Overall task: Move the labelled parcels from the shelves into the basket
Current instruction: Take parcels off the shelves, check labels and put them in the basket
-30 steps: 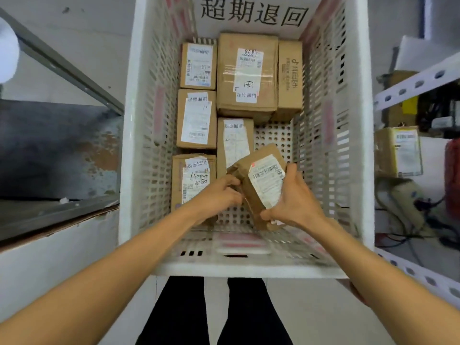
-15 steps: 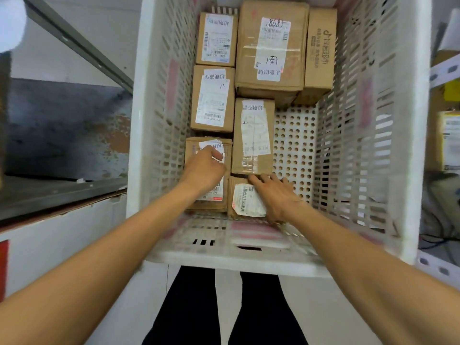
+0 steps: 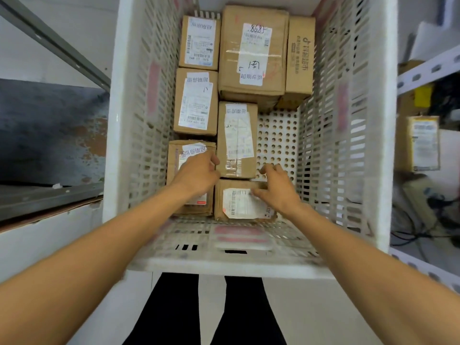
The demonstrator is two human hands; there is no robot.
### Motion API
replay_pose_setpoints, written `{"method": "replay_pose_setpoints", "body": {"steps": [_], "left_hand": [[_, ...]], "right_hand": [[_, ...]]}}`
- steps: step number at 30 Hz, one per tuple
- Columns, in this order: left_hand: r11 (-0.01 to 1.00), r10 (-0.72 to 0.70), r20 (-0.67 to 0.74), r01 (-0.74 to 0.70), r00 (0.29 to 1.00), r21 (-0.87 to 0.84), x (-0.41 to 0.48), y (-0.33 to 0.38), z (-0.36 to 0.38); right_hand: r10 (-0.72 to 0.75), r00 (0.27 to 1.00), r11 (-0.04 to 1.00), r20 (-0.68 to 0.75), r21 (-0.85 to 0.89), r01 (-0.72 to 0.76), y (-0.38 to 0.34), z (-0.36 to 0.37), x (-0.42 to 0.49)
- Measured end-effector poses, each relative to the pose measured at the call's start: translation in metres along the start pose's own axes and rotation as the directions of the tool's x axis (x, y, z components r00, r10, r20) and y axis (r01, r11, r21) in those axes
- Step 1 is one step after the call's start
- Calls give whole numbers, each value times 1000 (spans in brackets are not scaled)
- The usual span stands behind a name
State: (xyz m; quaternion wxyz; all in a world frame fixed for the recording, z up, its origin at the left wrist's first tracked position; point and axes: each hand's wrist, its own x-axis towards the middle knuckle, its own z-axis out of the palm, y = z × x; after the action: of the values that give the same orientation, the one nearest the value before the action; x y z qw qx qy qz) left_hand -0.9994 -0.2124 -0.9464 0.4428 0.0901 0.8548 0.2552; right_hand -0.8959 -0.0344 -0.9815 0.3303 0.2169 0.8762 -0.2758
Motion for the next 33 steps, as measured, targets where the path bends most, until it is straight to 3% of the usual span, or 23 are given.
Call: {"method": "replay_pose_setpoints", "body": {"steps": [2, 5, 6, 8, 12, 15, 18, 21, 27, 33], "left_hand": [[996, 46, 45, -49, 998, 73, 2, 0, 1], [980, 81, 124, -102, 989, 173, 5, -3, 4], [973, 83, 133, -109, 988, 202, 6, -5, 5], [963, 87, 136, -118, 987, 242, 9, -8, 5], [939, 81, 178, -135, 981, 315, 9, -11, 3], [887, 70, 252, -176, 965, 428, 2, -5, -6], [826, 50, 290, -203, 956, 526, -9, 10, -26], [779, 95, 242, -223, 966, 586, -21, 29, -53], [733, 135, 187, -225, 973, 642, -55, 69, -111], [701, 240, 98, -242, 966, 671, -107, 131, -177]], "right_hand": [[-144, 989, 983, 13, -112, 144, -3, -7, -7], [-289, 879, 909, 380, -180, 377, -19, 10, -20], [-257, 829, 876, 496, -242, 417, -22, 20, -21], [-151, 792, 818, 592, -375, 436, -25, 32, -16], [-26, 791, 734, 611, -526, 430, -36, 34, -4], [74, 774, 790, 629, -511, 340, -50, 31, -8], [81, 780, 854, 620, -446, 266, -68, 15, -22], [31, 844, 891, 535, -398, 220, -87, -20, -43], [-9, 944, 876, 331, -453, 167, -120, -114, -85], [-65, 989, 852, 136, -508, 126, -159, -201, -122]]}}
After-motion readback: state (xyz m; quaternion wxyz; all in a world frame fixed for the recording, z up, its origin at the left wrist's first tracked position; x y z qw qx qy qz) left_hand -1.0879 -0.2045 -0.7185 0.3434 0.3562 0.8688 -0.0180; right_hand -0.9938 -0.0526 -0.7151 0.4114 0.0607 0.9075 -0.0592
